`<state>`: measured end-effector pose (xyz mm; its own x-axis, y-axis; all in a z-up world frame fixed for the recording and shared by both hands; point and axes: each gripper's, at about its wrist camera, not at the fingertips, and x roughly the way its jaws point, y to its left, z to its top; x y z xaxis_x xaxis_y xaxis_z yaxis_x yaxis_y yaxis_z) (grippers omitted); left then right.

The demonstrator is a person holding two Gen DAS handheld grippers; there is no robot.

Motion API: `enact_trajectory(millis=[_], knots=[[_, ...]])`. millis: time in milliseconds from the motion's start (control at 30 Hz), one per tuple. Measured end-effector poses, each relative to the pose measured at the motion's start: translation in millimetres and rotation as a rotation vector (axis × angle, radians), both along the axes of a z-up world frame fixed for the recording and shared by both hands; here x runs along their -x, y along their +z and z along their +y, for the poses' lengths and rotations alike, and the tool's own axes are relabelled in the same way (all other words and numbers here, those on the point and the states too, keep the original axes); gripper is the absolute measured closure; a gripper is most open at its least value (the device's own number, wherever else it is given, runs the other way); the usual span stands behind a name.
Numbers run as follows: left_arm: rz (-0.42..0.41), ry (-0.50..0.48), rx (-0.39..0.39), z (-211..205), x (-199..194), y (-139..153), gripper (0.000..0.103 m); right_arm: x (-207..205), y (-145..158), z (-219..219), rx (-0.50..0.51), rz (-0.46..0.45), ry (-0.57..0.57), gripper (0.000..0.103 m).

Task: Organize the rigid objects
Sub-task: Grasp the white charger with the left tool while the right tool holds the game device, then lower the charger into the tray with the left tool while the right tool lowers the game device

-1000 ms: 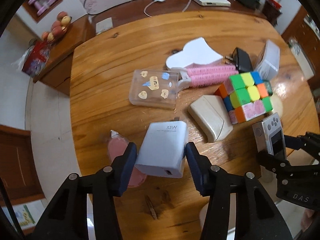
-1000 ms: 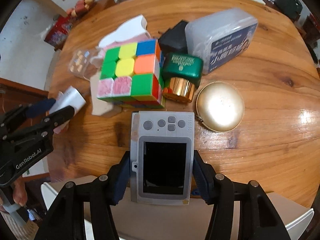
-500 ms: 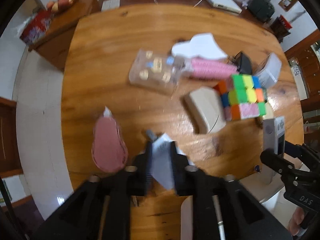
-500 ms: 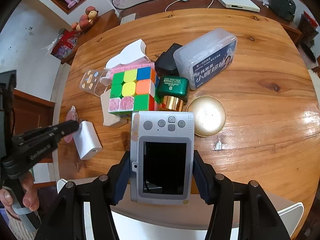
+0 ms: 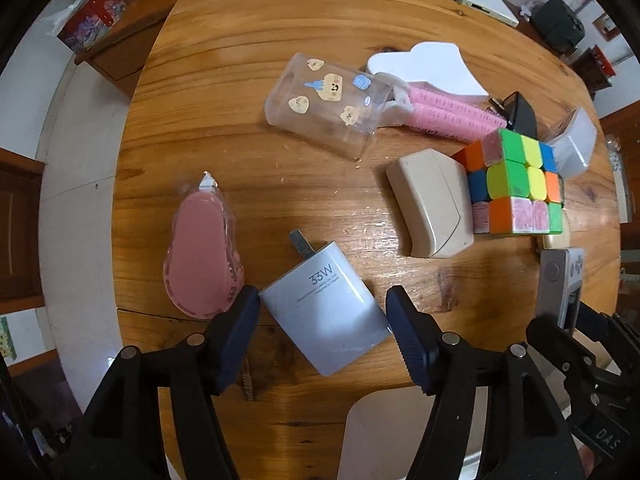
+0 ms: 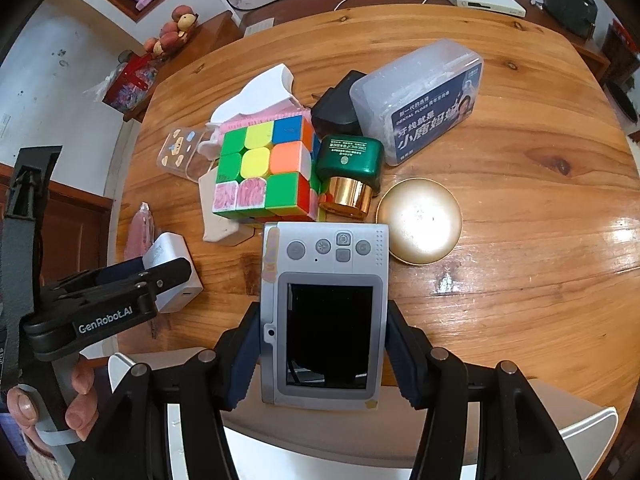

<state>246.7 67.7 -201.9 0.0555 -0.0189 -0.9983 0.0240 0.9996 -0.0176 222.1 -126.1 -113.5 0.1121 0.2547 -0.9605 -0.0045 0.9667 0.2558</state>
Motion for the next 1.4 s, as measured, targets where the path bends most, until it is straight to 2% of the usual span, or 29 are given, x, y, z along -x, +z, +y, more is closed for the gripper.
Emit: enact_trajectory(millis=[267,400,500,833,967,1100,1233,1400], knots=[[0.12,0.011,-0.04,-11,2,-22,0.033,-1,-3,-1,0.0,0.008,-0.006,0.045],[0.11,0.015,-0.046,-16,3,-25,0.033,-1,-2,0,0.001,0.003,-0.003,0.045],[0.076,0.029,-0.03,-15,2,-23,0.046,-1,-2,1,0.001,0.001,-0.003,0.045],[-0.019,0.066,0.004,-1,17,-9,0.049,6,10,-7,-0.022,-0.052,0.0,0.045],[-0.099,0.087,0.033,8,24,24,0.05,10,22,-13,-0.057,-0.091,-0.011,0.045],[-0.193,0.085,0.063,16,39,67,0.05,19,47,-21,-0.076,-0.163,-0.023,0.045],[-0.283,0.051,0.088,8,60,111,0.05,34,82,-25,-0.062,-0.254,-0.006,0.045],[-0.337,-0.017,0.136,-5,82,138,0.05,69,115,-26,-0.035,-0.313,0.07,0.045]])
